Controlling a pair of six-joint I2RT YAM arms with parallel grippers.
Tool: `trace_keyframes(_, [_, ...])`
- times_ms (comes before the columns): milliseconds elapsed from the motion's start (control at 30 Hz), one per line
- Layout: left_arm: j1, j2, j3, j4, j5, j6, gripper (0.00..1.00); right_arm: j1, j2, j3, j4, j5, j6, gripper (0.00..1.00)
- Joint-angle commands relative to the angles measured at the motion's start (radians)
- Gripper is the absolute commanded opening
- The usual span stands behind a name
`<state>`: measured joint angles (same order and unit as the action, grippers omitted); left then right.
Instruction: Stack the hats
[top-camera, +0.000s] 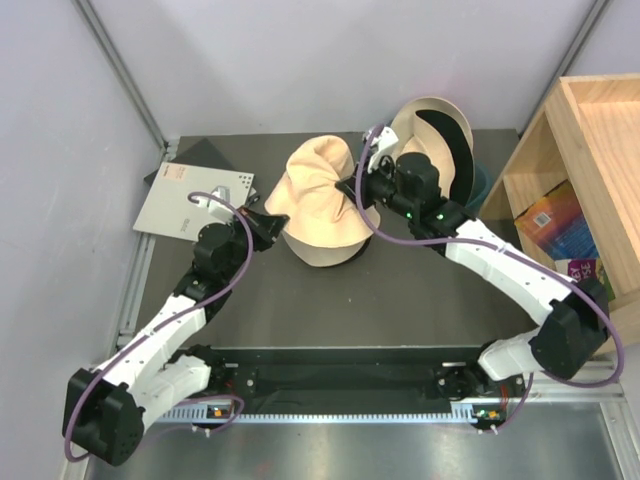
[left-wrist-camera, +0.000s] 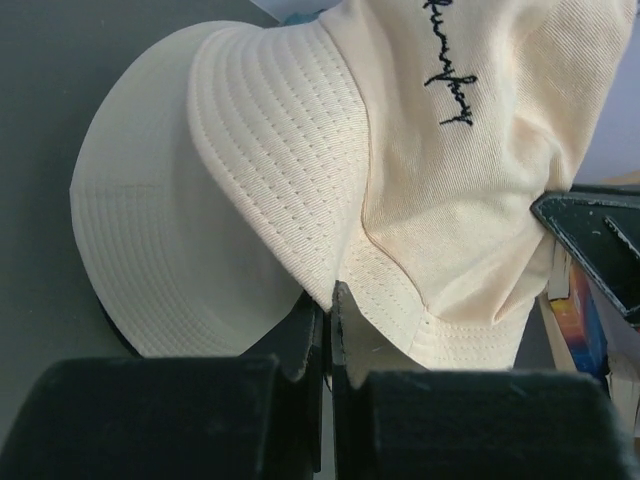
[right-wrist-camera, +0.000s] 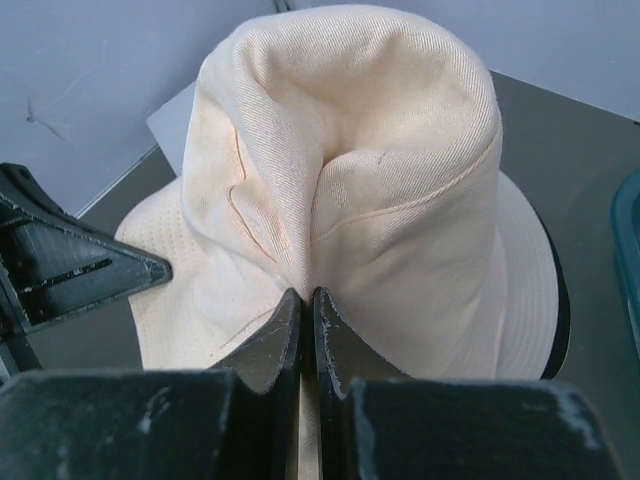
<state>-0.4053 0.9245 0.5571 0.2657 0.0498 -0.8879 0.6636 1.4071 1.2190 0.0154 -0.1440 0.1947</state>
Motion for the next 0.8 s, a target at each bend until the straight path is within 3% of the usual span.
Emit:
trace_keyframes(0, [0.011, -0.027, -0.035, -0.045, -0.041, 0.035, 0.00, 0.034, -0.072, -0.055, 0.040, 0.066, -0.006, 0.00])
trace_keyframes(233, [0.013, 0.014, -0.085, -0.005, -0.037, 0.024, 0.00, 0.041, -0.079, -0.136, 0.020, 0.104, 0.015, 0.02])
trace_keyframes(267, [0.013, 0.025, -0.088, -0.003, -0.042, 0.033, 0.00, 0.042, -0.074, -0.134, 0.014, 0.104, 0.015, 0.07])
trace_keyframes(300, [0.016, 0.033, -0.091, 0.000, -0.041, 0.038, 0.00, 0.041, -0.074, -0.133, 0.003, 0.106, 0.015, 0.23])
trace_keyframes(367, [0.023, 0.060, -0.098, 0.016, -0.073, 0.050, 0.00, 0.039, -0.085, -0.128, -0.008, 0.122, 0.017, 0.45])
trace_keyframes(400, [0.026, 0.069, -0.102, 0.044, -0.071, 0.052, 0.00, 0.031, -0.091, -0.125, -0.012, 0.129, 0.020, 0.63])
trace_keyframes(500, [0.052, 0.134, -0.103, 0.092, -0.019, 0.053, 0.00, -0.017, -0.131, -0.127, -0.012, 0.103, 0.041, 0.78])
trace_keyframes(600, [0.086, 0.210, -0.083, 0.148, 0.059, 0.053, 0.00, -0.086, -0.149, -0.128, -0.014, -0.013, 0.054, 0.83])
trace_keyframes(767, [0.120, 0.315, -0.040, 0.216, 0.134, 0.085, 0.00, -0.212, -0.132, -0.170, 0.087, -0.222, 0.129, 0.82])
